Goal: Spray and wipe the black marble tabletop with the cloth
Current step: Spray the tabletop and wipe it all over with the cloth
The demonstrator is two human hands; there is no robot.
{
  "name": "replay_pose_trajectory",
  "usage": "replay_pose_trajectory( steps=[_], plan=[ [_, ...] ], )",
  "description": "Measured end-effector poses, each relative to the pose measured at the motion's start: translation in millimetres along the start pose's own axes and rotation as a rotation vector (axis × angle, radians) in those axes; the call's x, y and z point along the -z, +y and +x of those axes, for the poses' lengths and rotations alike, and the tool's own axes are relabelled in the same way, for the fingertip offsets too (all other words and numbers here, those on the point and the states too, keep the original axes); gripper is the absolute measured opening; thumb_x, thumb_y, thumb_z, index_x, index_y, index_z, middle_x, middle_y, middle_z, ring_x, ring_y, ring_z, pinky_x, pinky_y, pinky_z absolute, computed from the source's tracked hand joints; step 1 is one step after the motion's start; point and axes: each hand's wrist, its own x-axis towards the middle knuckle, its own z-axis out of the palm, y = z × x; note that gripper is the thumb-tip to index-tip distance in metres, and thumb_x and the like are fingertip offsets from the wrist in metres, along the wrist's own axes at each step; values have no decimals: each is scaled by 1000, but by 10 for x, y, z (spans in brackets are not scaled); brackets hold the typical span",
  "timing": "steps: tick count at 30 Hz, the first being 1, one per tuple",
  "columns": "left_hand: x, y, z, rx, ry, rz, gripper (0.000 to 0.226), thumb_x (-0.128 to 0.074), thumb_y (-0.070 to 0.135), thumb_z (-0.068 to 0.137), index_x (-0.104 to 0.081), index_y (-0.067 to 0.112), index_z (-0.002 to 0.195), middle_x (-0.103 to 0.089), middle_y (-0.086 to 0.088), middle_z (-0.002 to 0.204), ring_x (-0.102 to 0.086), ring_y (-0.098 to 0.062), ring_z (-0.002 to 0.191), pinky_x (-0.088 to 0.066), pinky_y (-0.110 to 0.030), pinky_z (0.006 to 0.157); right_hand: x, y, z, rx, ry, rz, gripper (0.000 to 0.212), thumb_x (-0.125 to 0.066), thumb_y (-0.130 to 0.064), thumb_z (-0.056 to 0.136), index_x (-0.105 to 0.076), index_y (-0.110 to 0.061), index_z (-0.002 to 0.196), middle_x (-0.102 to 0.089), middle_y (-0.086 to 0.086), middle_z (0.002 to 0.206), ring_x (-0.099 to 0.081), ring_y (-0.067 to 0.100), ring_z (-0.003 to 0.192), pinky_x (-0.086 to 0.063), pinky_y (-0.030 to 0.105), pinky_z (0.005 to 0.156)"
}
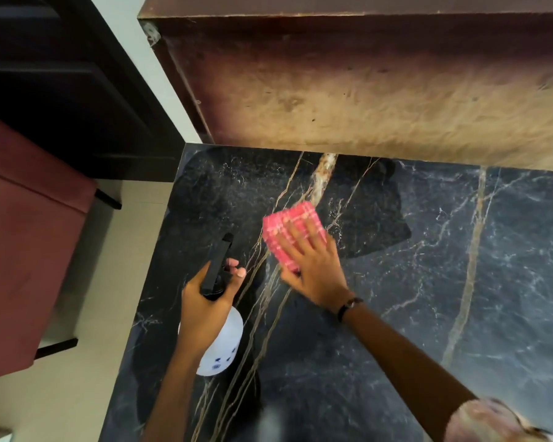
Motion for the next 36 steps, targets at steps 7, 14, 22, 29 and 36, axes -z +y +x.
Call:
replay_pose_trajectory(
  steps=[7, 14, 22, 29, 36],
  plan=[
    [140, -160, -231, 19, 4, -36, 14, -68, 17, 82, -68, 24, 94, -70, 0, 87, -60, -4, 65, -49, -35, 84, 25, 527, -749, -112, 20, -1, 69, -25, -62, 90, -21, -30, 150, -20, 4, 159, -9, 29, 148, -29, 58, 110],
    [233, -375, -480, -17, -29, -54, 20, -69, 33, 71, -69, 28, 90, -74, 7, 88, -66, 4, 89, -45, -2, 74, -37, -434, 28, -107, 11, 55, 69, -32, -60, 89, -20, -30, 150, -17, 3, 159, -9, 31, 147, -17, 61, 113],
    [311, -585, -745, -38, -42, -136, 20, -69, 28, 73, -69, 21, 91, -75, 13, 87, -68, 1, 90, -46, -4, 77, -150, -43, -1313, 1, 21, -23, 70, -36, -61, 86, -28, -30, 148, -28, 4, 155, -10, 26, 147, -29, 57, 109],
    [381, -760, -950, -39, -30, -166, 20, -69, 27, 71, -69, 23, 90, -75, 11, 85, -69, -3, 90, -48, -7, 79, 6, -387, -471, -236, 5, 28, 75, -22, -63, 85, -19, -27, 151, -13, 6, 160, -8, 33, 147, -16, 58, 111],
    [416, -832, -1176, -2, 20, -129, 19, -69, 33, 71, -68, 26, 89, -73, 22, 88, -65, 8, 91, -43, 2, 72, -333, -652, -1925, 217, -55, 1, 68, -42, -58, 84, -25, -37, 147, -35, -1, 152, -16, 26, 146, -27, 56, 111]
  ],
)
